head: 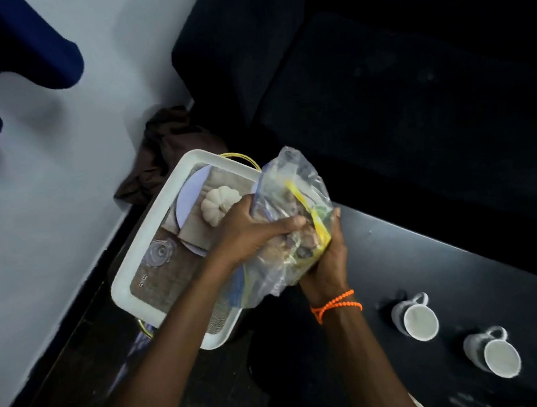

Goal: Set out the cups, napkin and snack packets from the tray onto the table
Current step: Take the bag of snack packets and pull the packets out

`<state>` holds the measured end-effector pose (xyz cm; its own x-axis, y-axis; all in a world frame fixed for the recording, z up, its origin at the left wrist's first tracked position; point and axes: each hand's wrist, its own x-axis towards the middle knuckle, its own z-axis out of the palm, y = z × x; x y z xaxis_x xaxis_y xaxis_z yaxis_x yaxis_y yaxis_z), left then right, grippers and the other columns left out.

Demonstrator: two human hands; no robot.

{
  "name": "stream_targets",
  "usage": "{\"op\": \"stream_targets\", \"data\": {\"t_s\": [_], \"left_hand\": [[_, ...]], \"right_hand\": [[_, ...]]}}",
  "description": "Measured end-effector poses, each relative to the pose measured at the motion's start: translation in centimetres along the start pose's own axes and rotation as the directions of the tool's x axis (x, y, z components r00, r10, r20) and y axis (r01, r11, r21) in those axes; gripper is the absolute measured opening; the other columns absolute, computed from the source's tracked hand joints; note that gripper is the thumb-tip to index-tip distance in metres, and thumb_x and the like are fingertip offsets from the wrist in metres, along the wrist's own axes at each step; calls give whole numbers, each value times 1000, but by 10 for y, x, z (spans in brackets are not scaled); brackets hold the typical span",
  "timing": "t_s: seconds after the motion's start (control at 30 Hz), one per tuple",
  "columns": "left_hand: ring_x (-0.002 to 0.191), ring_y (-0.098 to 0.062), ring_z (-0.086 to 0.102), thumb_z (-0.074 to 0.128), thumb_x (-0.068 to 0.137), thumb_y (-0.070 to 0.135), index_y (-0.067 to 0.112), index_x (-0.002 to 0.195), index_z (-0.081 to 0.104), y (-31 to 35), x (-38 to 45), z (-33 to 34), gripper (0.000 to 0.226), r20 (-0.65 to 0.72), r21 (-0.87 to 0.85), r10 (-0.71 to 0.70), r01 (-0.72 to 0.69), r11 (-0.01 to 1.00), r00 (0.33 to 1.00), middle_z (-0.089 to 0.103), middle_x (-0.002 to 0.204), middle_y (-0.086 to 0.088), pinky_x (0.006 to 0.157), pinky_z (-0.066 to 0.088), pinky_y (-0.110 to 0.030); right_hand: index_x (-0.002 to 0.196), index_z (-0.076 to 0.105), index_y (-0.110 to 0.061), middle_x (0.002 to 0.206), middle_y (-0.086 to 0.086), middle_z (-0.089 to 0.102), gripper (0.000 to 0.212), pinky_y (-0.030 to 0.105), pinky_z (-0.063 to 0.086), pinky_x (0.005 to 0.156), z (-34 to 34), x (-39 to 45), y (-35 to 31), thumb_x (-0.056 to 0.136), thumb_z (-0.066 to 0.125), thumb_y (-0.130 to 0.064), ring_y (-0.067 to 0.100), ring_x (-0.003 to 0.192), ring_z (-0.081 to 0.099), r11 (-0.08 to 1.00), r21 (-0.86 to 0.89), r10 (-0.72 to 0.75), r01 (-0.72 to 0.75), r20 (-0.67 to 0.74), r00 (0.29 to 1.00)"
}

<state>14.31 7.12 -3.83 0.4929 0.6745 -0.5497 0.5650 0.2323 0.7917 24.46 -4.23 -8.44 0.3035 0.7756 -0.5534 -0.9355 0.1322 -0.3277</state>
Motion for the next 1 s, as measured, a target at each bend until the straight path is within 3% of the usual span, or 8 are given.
{"op": "stream_targets", "data": {"t_s": [0.1, 0.23, 0.37, 0.43, 0.57, 0.73, 0.83, 1.0], "left_hand": [[113, -13, 71, 88, 45, 81, 34, 116, 63, 4, -21, 40, 89, -65, 211, 61, -46, 976, 996, 73, 124, 6, 93, 60, -42], [95, -8, 65, 83, 47, 78, 27, 112, 58, -5, -41, 90, 86, -43, 268, 80, -66, 961, 996, 67, 107, 11, 76, 54, -30], [89, -27, 65, 93, 68, 43, 19, 99, 56, -22, -50, 127, 54, -132, 360, 76, -24, 933, 988, 64, 93, 0, 72, 46, -35], [86, -14, 68, 85, 75, 57, 28, 100, 59, -26, -56, 135, 46, -113, 193, -43, 64, 979, 993, 67, 93, 9, 71, 48, -29], [95, -11, 75, 48, 90, 76, 35, 104, 77, -33, -73, 145, 52, -80, -92, -110, 103, 990, 991, 81, 97, 9, 87, 57, -37], [104, -38, 77, 61, 104, 20, 27, 99, 82, -43, -92, 163, 23, 2, -177, -116, 114, 978, 993, 83, 99, -6, 92, 63, -53], [108, -40, 76, 63, 105, 22, 21, 103, 82, -47, -99, 174, 20, 7, -182, -103, 102, 978, 995, 83, 102, -9, 99, 59, -59], [108, -12, 75, 58, 106, 29, 31, 108, 78, -40, -108, 190, 20, -55, -132, 24, -31, 991, 998, 81, 108, 8, 99, 60, -35]], "right_hand": [[143, 57, -13, 147, 19, 57, 71, 50, 51, 106, -30, -33, -9, 98, 45, -67, 37, 136, 55, 998, 3, -68, 69, -135, 989], [135, 64, -10, 129, 17, 70, 69, 48, 53, 98, -84, -64, -8, 93, 58, -64, 34, 118, 68, 995, -19, -94, 94, -375, 922], [110, 73, -3, 103, 17, 76, 38, 43, 55, 95, -128, -74, -8, 100, 59, -36, 30, 96, 69, 740, -606, -329, -293, -706, 627], [100, 73, -8, 98, 14, 77, 23, 39, 54, 92, -136, -81, -10, 98, 60, -27, 31, 97, 69, 685, -662, -406, -303, -694, 595], [93, 71, -14, 90, 2, 73, 11, 33, 51, 83, -127, -99, -24, 94, 67, -24, 26, 91, 67, 653, -740, -498, -164, -582, 643], [92, 72, -10, 93, 11, 76, 18, 54, 60, 90, -100, -126, -42, 94, 72, -28, 29, 90, 72, 767, -641, -442, 38, -484, 755], [96, 73, -10, 96, 14, 78, 23, 49, 61, 84, -89, -139, -52, 89, 78, -30, 30, 90, 75, 738, -669, -406, 87, -339, 849], [106, 74, -13, 99, 7, 80, 23, 39, 63, 85, -87, -150, -61, 87, 80, -24, 21, 95, 77, 733, -673, -375, 97, -280, 884]]}}
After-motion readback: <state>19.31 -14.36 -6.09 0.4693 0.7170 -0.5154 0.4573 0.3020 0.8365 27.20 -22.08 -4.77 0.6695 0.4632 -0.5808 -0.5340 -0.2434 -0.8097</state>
